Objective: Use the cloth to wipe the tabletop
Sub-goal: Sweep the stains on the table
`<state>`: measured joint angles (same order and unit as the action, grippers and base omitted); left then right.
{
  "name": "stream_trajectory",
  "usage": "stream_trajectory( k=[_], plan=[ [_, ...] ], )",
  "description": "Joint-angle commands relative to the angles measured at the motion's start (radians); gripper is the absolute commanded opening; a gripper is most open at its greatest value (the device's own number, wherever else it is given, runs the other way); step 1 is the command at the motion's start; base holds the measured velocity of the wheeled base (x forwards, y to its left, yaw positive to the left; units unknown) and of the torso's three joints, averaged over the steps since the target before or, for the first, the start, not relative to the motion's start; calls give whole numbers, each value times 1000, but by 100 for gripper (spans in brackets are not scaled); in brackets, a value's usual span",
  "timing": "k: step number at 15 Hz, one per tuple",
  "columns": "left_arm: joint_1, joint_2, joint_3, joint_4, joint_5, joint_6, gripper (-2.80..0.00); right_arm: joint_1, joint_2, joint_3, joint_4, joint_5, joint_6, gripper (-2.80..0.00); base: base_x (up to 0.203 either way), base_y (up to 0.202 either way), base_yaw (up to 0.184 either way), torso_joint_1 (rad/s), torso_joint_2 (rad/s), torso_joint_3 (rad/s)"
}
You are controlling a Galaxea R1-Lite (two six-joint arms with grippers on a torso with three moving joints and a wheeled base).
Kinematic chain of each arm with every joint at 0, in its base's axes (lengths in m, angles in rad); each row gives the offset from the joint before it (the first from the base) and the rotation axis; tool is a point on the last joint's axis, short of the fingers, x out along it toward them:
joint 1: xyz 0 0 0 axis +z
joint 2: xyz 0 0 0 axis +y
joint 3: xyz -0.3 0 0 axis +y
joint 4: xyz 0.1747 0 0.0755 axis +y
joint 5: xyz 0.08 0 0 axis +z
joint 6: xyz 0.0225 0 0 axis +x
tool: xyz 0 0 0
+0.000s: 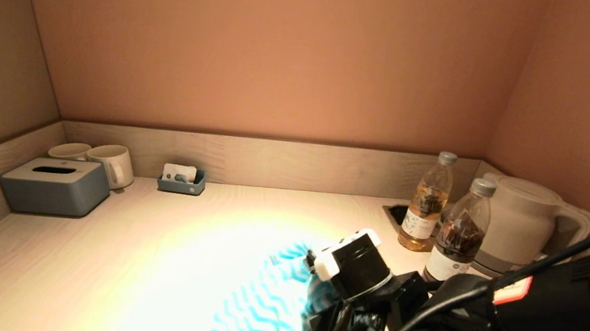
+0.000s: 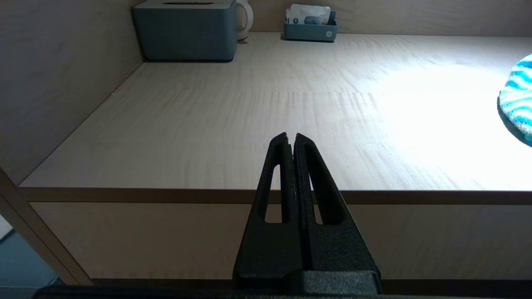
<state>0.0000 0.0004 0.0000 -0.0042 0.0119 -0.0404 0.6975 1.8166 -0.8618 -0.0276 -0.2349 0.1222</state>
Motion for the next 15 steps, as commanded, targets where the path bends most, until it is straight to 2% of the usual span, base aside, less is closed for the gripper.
stream_trajectory(
  k=[1, 3, 7, 8, 10, 15],
  plan=[
    [0, 0, 0, 0, 0, -1, -280, -107, 9, -44, -25, 13, -60, -280, 0, 0, 0, 0, 0, 0],
    [0, 0, 0, 0, 0, -1, -280, -206, 143, -196, -29, 31, -92, -280, 0, 0, 0, 0, 0, 0],
    [0, 0, 0, 0, 0, -1, -280, -238, 394, -500, -25, 32, -105, -280, 0, 0, 0, 0, 0, 0],
    [0, 0, 0, 0, 0, -1, -280, -219, 440, -562, -16, 29, -103, -280, 0, 0, 0, 0, 0, 0],
    [0, 0, 0, 0, 0, -1, -280, -126, 508, -648, 5, 2, -76, -280, 0, 0, 0, 0, 0, 0],
    [0, 0, 0, 0, 0, -1, -280, 51, 472, -642, 11, -18, -24, -280, 0, 0, 0, 0, 0, 0]
  ],
)
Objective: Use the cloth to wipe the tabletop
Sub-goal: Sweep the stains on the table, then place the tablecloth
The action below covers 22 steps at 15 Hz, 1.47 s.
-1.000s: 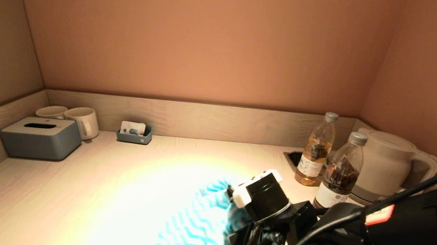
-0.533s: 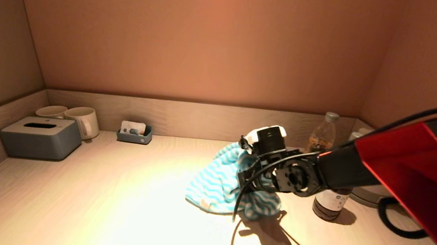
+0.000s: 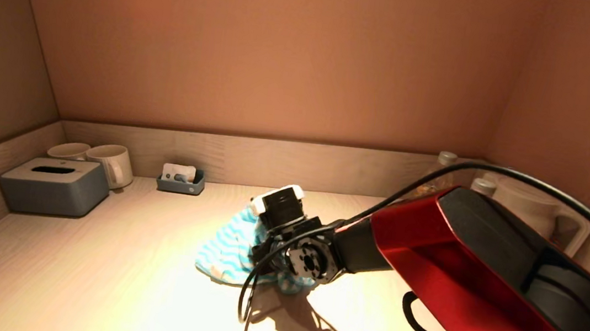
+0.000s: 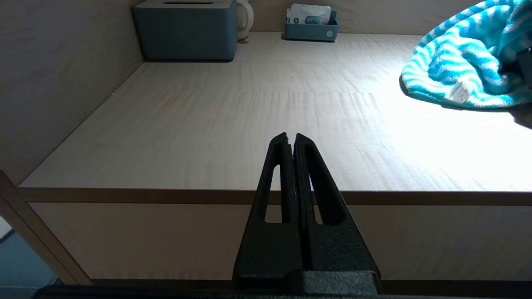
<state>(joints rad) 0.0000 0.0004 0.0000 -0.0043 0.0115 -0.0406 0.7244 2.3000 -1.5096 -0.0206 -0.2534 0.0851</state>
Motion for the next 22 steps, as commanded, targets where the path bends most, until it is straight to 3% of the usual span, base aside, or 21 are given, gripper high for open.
stream_trajectory(
  k=[1, 6, 9, 14, 18, 22],
  plan=[
    [0, 0, 0, 0, 1, -1, -280, 45, -32, 32, 4, -2, 23, -280, 0, 0, 0, 0, 0, 0],
    [0, 0, 0, 0, 1, -1, -280, 132, -316, 415, -24, 4, 46, -280, 0, 0, 0, 0, 0, 0],
    [0, 0, 0, 0, 1, -1, -280, 98, -501, 667, -78, 7, 13, -280, 0, 0, 0, 0, 0, 0],
    [0, 0, 0, 0, 1, -1, -280, -186, -696, 752, -150, 7, -36, -280, 0, 0, 0, 0, 0, 0],
    [0, 0, 0, 0, 1, -1, -280, -379, -838, 759, -160, 8, -49, -280, 0, 0, 0, 0, 0, 0],
    [0, 0, 0, 0, 1, -1, -280, -635, -918, 755, -223, 9, -54, -280, 0, 0, 0, 0, 0, 0]
  ],
)
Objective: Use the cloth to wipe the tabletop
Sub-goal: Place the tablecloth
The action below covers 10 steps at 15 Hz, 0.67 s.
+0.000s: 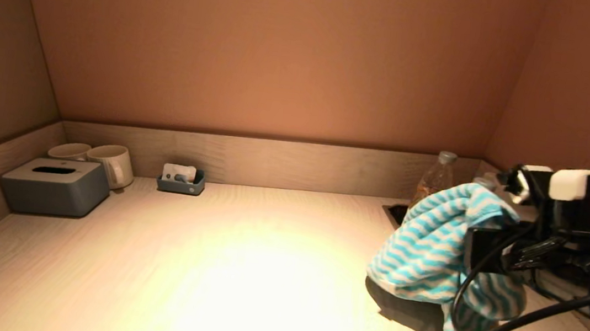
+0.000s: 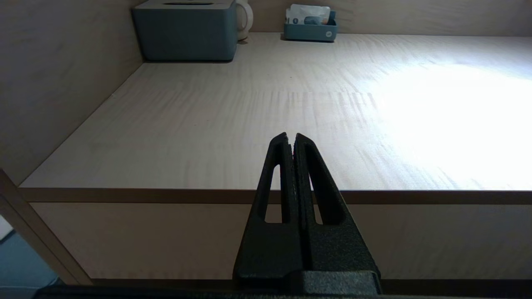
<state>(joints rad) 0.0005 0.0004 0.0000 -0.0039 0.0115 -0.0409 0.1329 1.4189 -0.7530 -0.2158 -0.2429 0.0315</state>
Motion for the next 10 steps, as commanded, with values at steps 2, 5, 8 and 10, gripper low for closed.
stream_trajectory(
  k=[2, 5, 8, 10],
  plan=[
    [0, 0, 0, -1, 1, -1, -280, -181, -57, -7, -84, 0, -10, -280, 0, 0, 0, 0, 0, 0],
    [0, 0, 0, -1, 1, -1, -280, -311, -51, -10, -146, 8, -23, -280, 0, 0, 0, 0, 0, 0],
    [0, 0, 0, -1, 1, -1, -280, -394, 18, -33, -157, 43, -22, -280, 0, 0, 0, 0, 0, 0],
    [0, 0, 0, -1, 1, -1, -280, -421, 90, -58, -159, 56, -19, -280, 0, 0, 0, 0, 0, 0]
  ],
)
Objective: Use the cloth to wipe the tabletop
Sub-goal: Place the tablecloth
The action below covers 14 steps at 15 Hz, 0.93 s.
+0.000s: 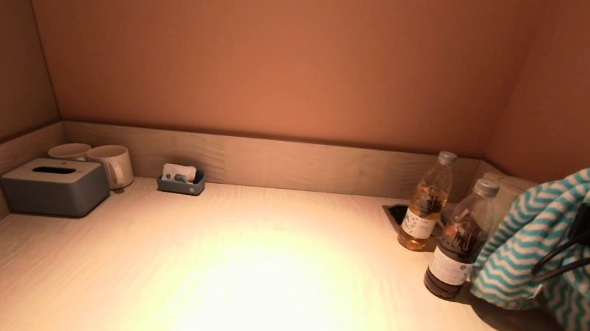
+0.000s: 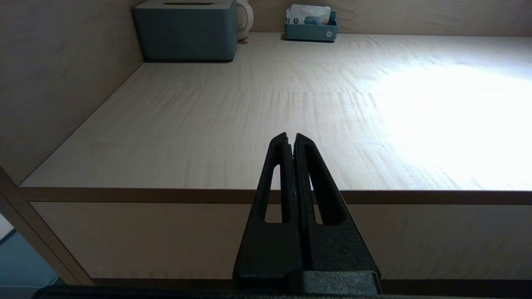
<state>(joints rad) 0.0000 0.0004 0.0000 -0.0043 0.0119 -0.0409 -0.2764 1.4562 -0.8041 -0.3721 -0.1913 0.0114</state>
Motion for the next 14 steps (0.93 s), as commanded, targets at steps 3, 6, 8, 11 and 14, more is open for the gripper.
stream_trajectory(
  k=[3, 6, 8, 11, 14],
  plan=[
    [0, 0, 0, 0, 0, -1, -280, -55, 182, -59, -2, 14, 9, -280, 0, 0, 0, 0, 0, 0],
    [0, 0, 0, 0, 0, -1, -280, -109, 223, -63, -2, 22, 12, -280, 0, 0, 0, 0, 0, 0],
    [0, 0, 0, 0, 0, -1, -280, -127, 235, -60, -2, 41, 12, -280, 0, 0, 0, 0, 0, 0],
    [0, 0, 0, 0, 0, -1, -280, -150, 284, -60, -2, 44, 11, -280, 0, 0, 0, 0, 0, 0],
    [0, 0, 0, 0, 0, -1, -280, -168, 314, -58, -3, 67, 4, -280, 0, 0, 0, 0, 0, 0]
  ],
)
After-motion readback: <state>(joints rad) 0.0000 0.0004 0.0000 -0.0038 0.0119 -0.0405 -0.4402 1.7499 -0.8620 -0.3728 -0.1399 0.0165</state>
